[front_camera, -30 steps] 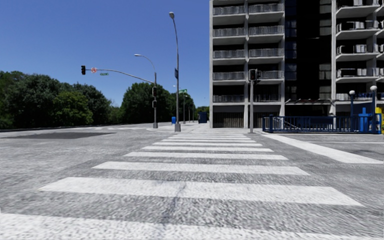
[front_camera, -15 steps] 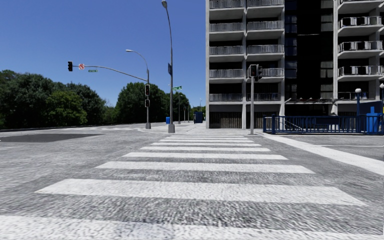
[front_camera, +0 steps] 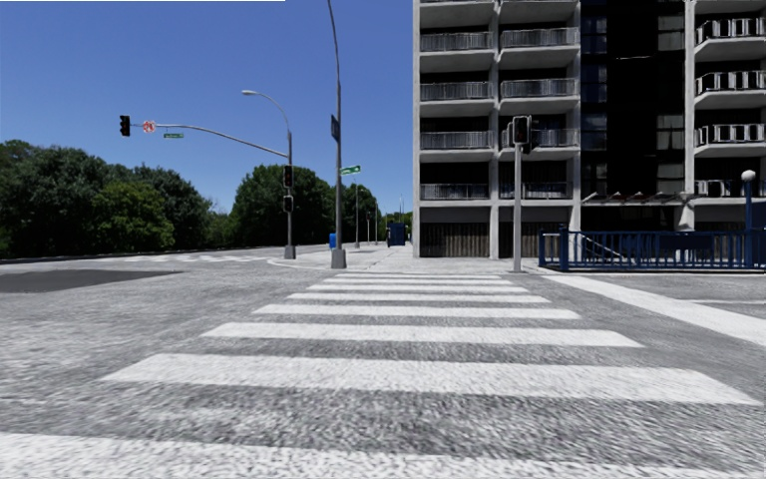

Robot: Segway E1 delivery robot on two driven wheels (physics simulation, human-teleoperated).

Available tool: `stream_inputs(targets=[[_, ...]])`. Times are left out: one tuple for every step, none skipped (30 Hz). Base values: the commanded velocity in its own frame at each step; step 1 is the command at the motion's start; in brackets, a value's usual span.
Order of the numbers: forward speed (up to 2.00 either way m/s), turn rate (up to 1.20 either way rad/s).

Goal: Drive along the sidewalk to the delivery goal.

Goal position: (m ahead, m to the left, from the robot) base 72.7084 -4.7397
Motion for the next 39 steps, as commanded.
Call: stream_inputs(targets=[[2.00, 0.00], [2.00, 0.00], [2.00, 0.00], [2.00, 0.00], [2.00, 0.00], [2.00, 0.00], [2.00, 0.00], [2.00, 0.00], [2.00, 0.00], [2.00, 0.00], [2.00, 0.00], [2.00, 0.00], [2.00, 0.00], [2.00, 0.00], [2.00, 0.00], [2.00, 0.00], [2.00, 0.00], [2.00, 0.00], [2.00, 0.00], [2.00, 0.00], [2.00, 0.00], [2.00, 0.00], [2.00, 0.00], [2.00, 0.00], [2.00, 0.00], [2.00, 0.00], [2.00, 0.00], [2.00, 0.00], [2.00, 0.00], [2.00, 0.00], [2.00, 0.00], [2.00, 0.00], [2.00, 0.00], [2.00, 0.00], [2.00, 0.00], [2.00, 0.00], [2.00, 0.00], [2.00, 0.00], [2.00, 0.00]])
